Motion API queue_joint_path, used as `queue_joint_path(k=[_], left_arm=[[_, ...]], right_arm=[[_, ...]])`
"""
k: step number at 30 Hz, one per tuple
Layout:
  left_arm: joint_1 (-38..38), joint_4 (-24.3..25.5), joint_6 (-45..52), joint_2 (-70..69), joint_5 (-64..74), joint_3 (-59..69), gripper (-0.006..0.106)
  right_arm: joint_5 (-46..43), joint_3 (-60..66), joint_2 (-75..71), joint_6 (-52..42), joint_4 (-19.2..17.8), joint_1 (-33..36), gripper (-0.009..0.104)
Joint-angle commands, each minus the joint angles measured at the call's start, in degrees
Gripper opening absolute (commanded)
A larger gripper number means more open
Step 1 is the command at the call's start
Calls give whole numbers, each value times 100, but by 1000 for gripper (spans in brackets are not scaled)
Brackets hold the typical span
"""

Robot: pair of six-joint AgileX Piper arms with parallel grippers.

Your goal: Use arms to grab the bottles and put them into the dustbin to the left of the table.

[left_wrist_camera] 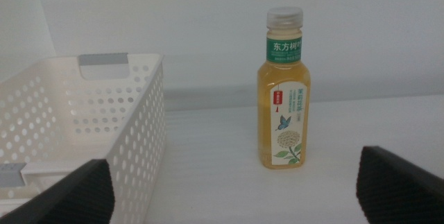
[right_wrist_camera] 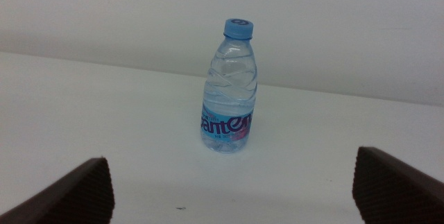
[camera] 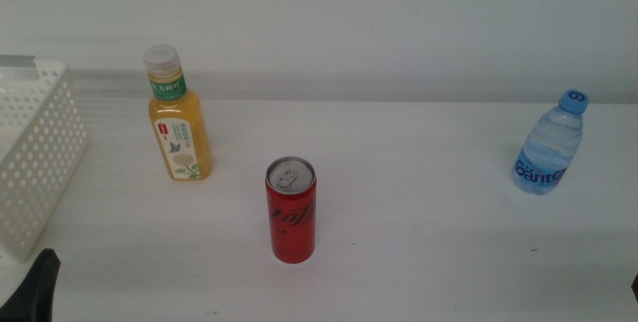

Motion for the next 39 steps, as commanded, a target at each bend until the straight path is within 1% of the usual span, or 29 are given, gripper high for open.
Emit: queue_joint_path(k=[1, 2, 4, 6, 11, 17, 23, 27, 32, 39], left_arm=[[-2, -27, -30, -237, -79, 236, 94], [-2, -27, -30, -237, -91, 236, 94], [-239, -150, -30, 2, -237, 226, 94], [-470, -153, -30, 231, -434, 226, 94], [-1315, -153, -30, 999, -1039, 226, 94], [-2372, -186, -80, 2211, -1889, 226, 94], [-3199, -541, -80, 3618, -3034, 226, 94], [-3685, -569, -80, 4494, -3786, 226, 94], [-4157, -751, -94, 5555, -4826, 226, 94], [-4257, -595, -669, 7307, -6458, 226, 94]], right_arm=[[-68, 243, -227, -54, -18, -18, 92], [-68, 243, -227, -54, -18, -18, 92], [-68, 243, -227, -54, -18, -18, 92], [-68, 243, -227, -54, -18, -18, 92], [-68, 243, -227, -54, -18, -18, 92], [-68, 243, -227, -54, -18, -18, 92], [-68, 243, -227, -54, -18, -18, 92], [-68, 243, -227, -54, -18, -18, 92], [-68, 243, -227, -54, -18, -18, 92], [-68, 243, -227, -54, -18, -18, 92]])
